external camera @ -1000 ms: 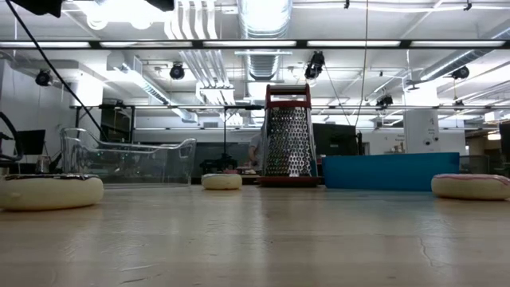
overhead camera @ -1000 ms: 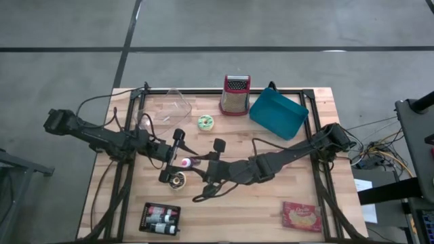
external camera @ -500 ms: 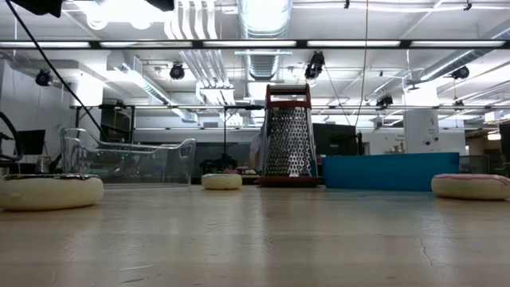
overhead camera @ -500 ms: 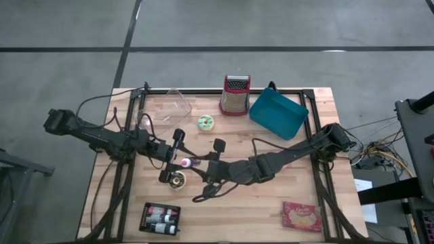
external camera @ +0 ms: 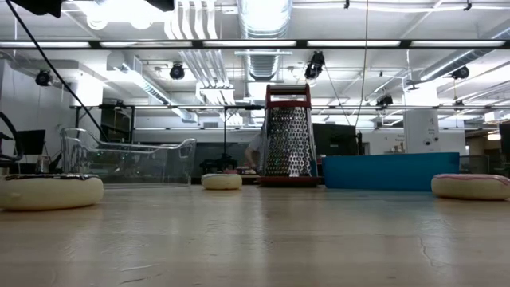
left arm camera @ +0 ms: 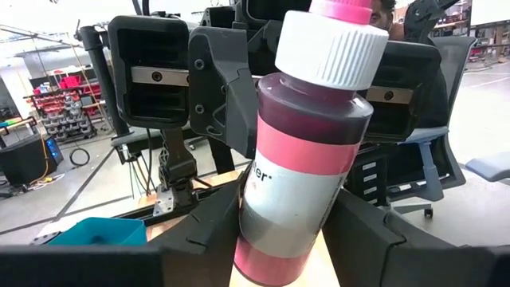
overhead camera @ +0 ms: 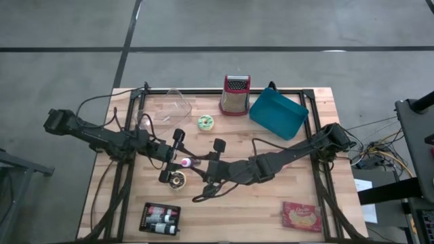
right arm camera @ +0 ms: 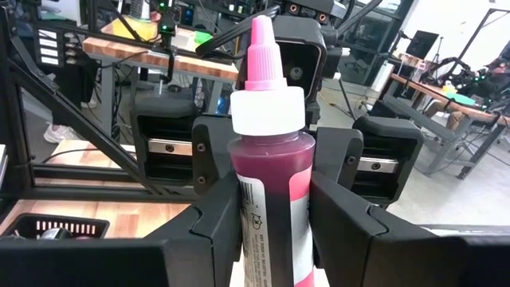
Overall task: Pick & Place Food Item
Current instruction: Put the pink food coloring bottle into the black bin
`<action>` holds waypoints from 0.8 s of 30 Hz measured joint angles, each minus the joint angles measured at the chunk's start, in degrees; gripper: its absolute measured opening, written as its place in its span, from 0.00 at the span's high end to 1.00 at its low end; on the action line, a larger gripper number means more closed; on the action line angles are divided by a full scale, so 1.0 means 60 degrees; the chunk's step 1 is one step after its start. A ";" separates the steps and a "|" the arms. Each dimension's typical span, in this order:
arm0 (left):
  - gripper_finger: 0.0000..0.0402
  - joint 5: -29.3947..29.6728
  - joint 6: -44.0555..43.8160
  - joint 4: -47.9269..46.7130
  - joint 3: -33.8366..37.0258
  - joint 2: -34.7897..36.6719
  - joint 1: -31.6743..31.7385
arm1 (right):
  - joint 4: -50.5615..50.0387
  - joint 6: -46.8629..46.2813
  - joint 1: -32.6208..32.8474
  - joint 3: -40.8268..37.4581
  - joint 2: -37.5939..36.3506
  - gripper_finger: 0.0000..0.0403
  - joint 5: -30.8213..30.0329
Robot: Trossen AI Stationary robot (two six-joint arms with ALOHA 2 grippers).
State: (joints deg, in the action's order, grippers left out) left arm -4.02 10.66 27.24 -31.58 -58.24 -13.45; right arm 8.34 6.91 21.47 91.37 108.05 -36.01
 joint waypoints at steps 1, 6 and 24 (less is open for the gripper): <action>0.59 0.0000 0.0000 0.0000 0.0002 0.0000 0.0000 | -0.0004 0.0003 0.0000 0.0000 0.0000 0.67 0.0000; 0.59 -0.0002 -0.0025 0.0004 0.0001 0.0000 0.0000 | -0.0007 -0.0113 -0.0002 0.0000 0.0000 0.67 0.0000; 0.59 0.0002 -0.0029 0.0025 0.0002 0.0000 -0.0007 | 0.0007 0.0133 0.0022 0.0000 0.0004 0.48 0.0084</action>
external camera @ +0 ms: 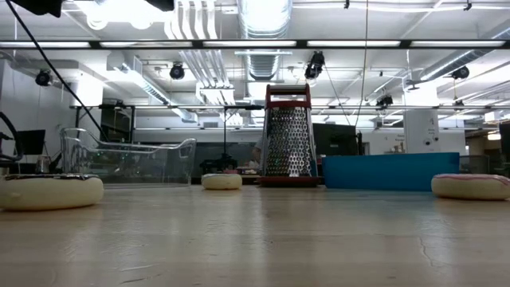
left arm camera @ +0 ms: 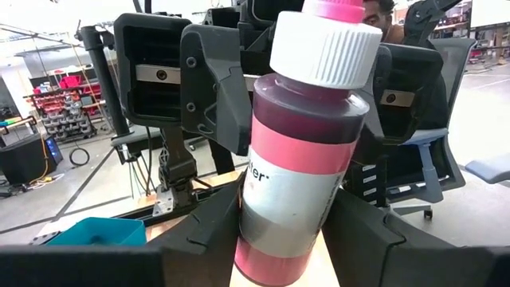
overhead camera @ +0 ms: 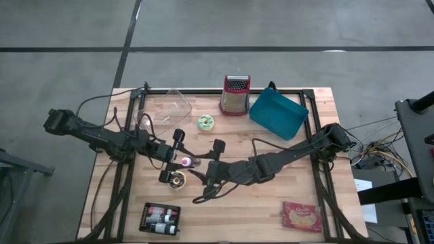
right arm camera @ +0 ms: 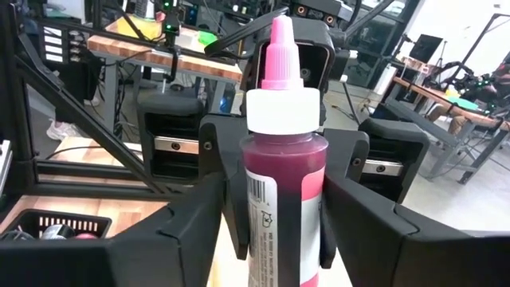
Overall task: Pick & Place Food Item
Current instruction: Put the pink food coloring bottle into the black bin
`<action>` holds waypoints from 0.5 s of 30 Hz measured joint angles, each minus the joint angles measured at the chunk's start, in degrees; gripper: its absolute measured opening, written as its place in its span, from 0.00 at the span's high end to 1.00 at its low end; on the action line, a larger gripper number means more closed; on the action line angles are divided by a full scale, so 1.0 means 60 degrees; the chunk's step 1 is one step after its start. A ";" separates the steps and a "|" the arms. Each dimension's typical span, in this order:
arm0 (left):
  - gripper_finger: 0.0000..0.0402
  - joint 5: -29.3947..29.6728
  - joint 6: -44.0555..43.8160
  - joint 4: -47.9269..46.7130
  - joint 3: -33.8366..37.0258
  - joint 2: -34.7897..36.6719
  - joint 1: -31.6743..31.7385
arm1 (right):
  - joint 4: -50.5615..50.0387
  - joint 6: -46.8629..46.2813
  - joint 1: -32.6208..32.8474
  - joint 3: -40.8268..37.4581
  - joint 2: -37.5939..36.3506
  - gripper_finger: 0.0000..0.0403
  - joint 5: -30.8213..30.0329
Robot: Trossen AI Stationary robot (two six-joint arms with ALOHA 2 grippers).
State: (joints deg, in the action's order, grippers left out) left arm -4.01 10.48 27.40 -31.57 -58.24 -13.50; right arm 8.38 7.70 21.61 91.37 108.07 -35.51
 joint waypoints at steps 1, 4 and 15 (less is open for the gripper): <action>0.59 0.0000 0.0000 0.0000 0.0000 0.0000 0.0000 | 0.0000 -0.0002 0.0000 0.0000 0.0000 0.46 0.0004; 0.59 0.0000 0.0000 0.0000 0.0000 0.0000 0.0000 | 0.0000 0.0003 0.0000 0.0000 0.0000 0.42 0.0001; 0.59 0.0000 0.0000 0.0000 0.0000 0.0000 0.0007 | 0.0011 0.0004 0.0000 0.0000 0.0001 0.28 -0.0080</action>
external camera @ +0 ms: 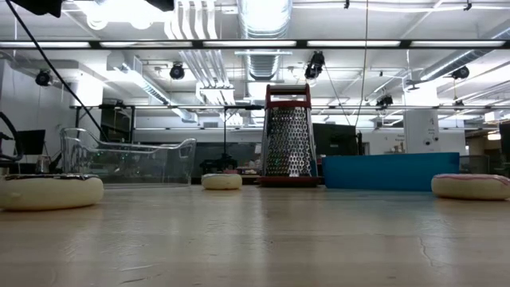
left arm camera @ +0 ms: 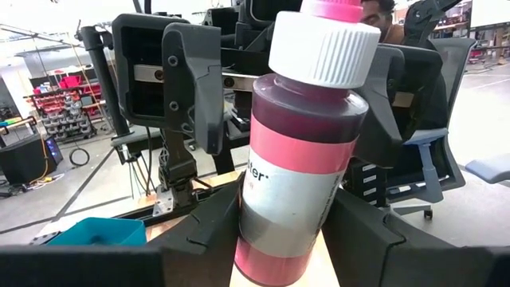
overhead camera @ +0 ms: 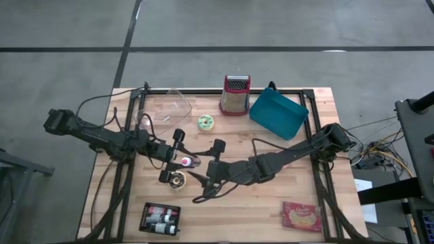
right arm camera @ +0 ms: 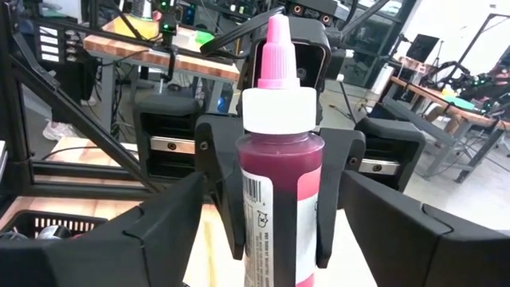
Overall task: Pick & Place Food Item
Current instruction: Put the pink food coloring bottle into the black bin
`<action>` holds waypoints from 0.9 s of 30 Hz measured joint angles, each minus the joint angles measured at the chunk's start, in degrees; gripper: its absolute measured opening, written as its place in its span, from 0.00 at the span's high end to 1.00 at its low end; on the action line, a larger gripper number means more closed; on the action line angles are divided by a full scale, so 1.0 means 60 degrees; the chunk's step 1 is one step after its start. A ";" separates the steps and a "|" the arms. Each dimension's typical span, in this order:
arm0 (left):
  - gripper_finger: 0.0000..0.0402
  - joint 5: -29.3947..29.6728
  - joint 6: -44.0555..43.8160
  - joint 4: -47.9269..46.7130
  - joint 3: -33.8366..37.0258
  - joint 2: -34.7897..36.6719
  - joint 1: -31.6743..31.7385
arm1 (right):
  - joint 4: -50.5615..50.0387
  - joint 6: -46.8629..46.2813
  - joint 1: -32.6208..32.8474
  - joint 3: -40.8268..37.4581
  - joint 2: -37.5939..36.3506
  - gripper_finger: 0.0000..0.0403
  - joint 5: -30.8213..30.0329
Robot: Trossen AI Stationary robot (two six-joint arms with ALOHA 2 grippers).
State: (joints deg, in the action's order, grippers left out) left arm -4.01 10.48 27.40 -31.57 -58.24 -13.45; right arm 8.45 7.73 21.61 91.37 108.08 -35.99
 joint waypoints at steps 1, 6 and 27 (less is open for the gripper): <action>0.59 0.0000 0.0000 0.0000 0.0000 0.0000 0.0000 | 0.0000 0.0000 0.0000 0.0000 0.0000 0.27 0.0000; 0.59 0.0000 0.0004 -0.0001 -0.0001 0.0000 0.0000 | 0.0000 0.0000 0.0000 0.0000 0.0003 0.22 -0.0007; 0.59 0.0004 0.0006 0.0000 0.0000 0.0003 0.0000 | -0.0018 0.0040 0.0196 0.0000 0.0003 0.13 0.0000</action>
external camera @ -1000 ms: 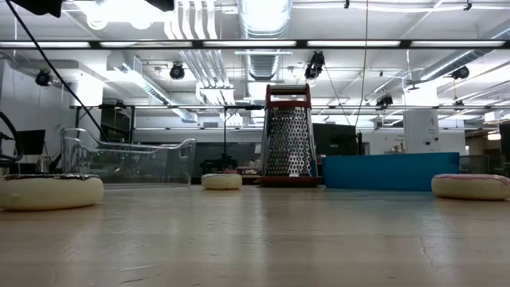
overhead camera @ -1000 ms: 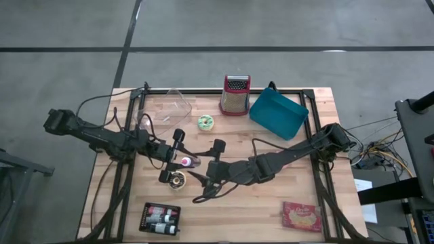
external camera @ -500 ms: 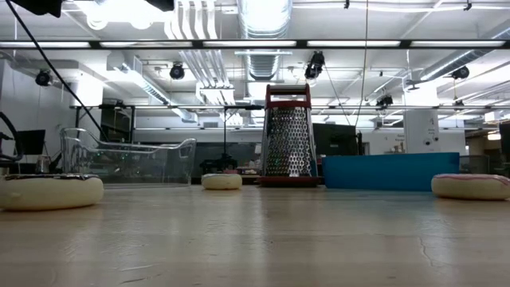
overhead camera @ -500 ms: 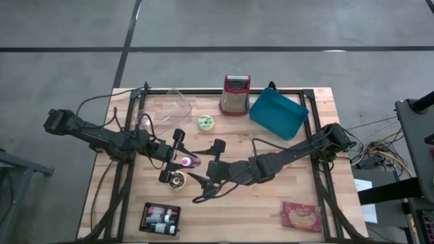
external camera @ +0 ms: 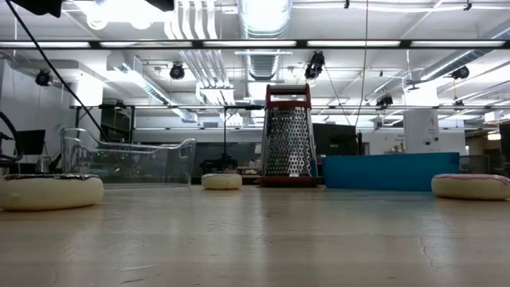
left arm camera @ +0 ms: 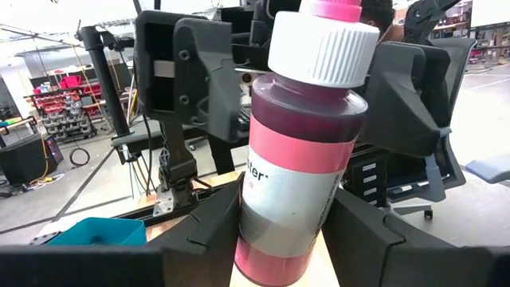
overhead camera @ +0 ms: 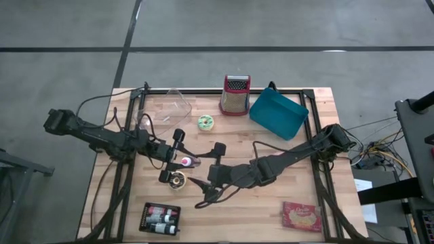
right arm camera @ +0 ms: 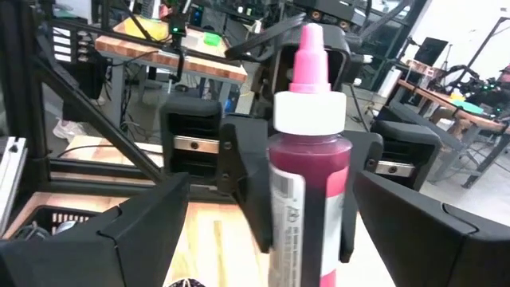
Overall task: Pick & Place Food Item
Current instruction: Put the pink food coloring bottle into the black bin
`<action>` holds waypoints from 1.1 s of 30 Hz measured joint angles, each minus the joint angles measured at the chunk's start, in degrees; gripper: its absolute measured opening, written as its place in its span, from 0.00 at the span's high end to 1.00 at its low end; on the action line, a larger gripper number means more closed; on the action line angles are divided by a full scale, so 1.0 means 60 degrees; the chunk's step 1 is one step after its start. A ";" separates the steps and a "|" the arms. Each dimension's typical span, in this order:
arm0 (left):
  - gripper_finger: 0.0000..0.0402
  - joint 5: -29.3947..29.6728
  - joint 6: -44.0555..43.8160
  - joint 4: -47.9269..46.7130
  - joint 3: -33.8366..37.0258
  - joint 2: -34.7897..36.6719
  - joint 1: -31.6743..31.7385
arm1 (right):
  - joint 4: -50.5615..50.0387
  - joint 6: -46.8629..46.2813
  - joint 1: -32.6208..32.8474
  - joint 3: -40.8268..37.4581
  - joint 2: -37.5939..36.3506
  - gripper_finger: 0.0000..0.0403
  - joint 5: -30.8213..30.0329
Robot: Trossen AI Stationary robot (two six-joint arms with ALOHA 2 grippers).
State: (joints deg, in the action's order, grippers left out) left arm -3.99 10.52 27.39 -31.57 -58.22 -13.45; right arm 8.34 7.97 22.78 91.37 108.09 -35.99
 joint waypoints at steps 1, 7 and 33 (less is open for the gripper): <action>0.59 0.0000 -0.0003 -0.0003 0.0000 0.0001 0.0000 | -0.0037 -0.0010 0.0034 0.0000 -0.0001 0.13 0.0000; 0.59 0.0000 -0.0003 -0.0003 0.0000 0.0026 0.0000 | -0.0836 -0.0306 0.0255 0.0000 -0.0249 0.14 -0.0007; 0.59 0.0001 -0.0079 -0.0295 0.0000 0.0088 0.0000 | -0.3633 -0.1771 0.1658 -0.0037 -0.1395 0.14 -0.0051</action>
State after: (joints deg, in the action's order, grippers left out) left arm -3.98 10.04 25.62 -31.57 -57.69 -13.45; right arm -13.45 -2.66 32.73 91.15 99.72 -36.30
